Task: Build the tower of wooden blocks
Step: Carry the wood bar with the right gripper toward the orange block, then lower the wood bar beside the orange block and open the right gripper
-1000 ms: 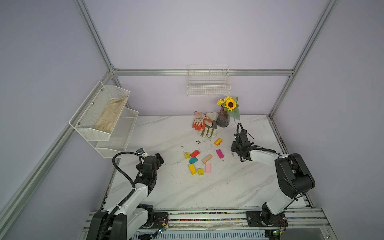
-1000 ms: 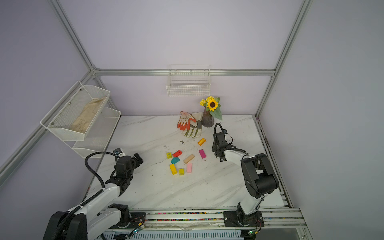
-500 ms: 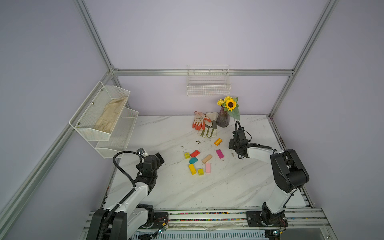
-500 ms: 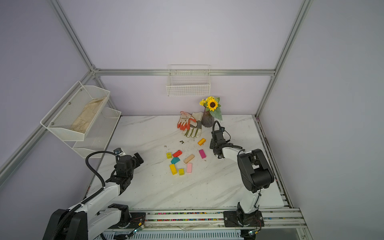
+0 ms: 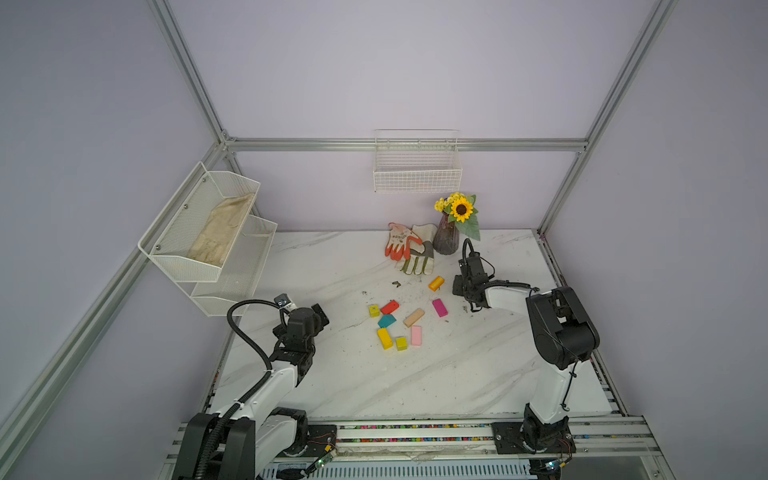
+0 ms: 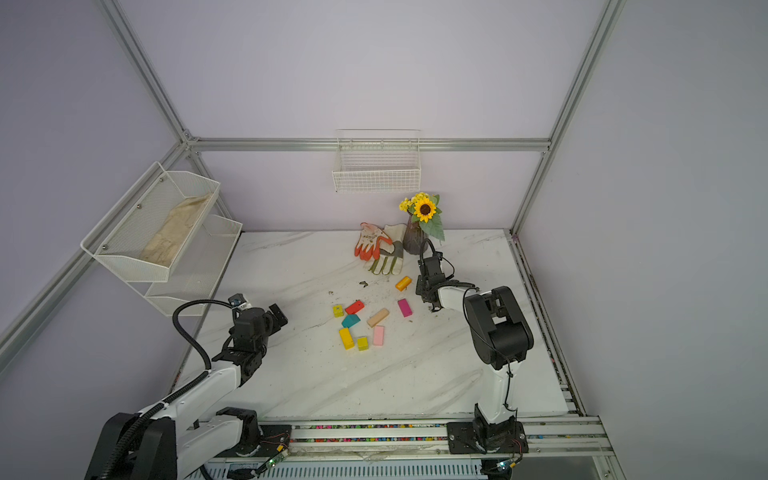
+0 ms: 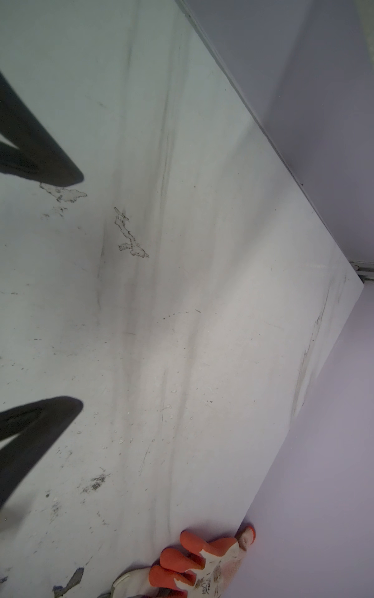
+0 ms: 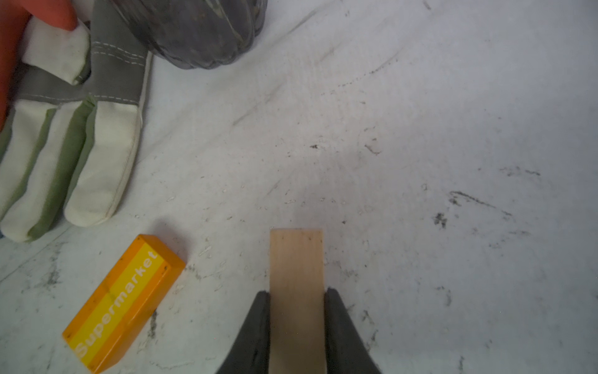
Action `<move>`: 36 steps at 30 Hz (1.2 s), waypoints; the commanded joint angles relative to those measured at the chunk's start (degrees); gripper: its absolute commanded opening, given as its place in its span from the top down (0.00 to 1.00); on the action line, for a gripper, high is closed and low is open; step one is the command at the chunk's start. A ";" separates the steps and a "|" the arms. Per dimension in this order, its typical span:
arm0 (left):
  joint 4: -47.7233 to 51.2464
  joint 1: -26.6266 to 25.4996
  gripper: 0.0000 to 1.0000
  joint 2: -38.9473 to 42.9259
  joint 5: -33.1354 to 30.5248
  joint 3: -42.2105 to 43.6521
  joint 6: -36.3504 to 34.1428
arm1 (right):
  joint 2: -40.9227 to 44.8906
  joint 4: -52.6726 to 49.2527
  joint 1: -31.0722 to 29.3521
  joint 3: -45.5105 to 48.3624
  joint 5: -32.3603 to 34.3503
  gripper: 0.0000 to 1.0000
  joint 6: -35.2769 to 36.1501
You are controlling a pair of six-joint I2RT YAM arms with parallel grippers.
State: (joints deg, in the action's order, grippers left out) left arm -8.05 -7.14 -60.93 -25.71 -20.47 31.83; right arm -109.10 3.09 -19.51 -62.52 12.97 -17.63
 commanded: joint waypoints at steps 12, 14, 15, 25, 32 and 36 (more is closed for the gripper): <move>-0.94 0.19 0.01 -0.29 0.31 -5.86 -0.90 | -0.71 -1.64 -0.15 -0.87 0.47 0.51 0.17; -0.96 0.19 0.01 -0.33 0.49 -5.90 -0.99 | -0.51 -1.38 -0.09 -0.74 0.66 0.49 0.15; -0.91 0.19 0.00 -0.33 0.47 -5.91 -0.99 | -0.46 -1.42 -0.09 -0.66 0.73 0.49 0.15; -0.50 0.17 0.00 -2.20 0.29 -7.05 -1.16 | -1.61 -0.97 -0.09 -1.70 0.83 0.48 0.06; 0.58 0.13 0.00 -6.30 1.72 -10.00 -2.12 | -1.66 -0.91 -0.09 -1.82 0.76 0.45 -0.02; 3.04 0.19 0.00 -8.28 2.22 -12.45 -2.12 | -1.56 -0.63 -0.09 -1.53 -0.11 0.45 0.28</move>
State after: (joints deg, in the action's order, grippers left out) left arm -6.22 -7.14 -68.55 -24.10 -26.87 30.74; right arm -110.83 2.35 -19.51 -63.61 12.91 -17.45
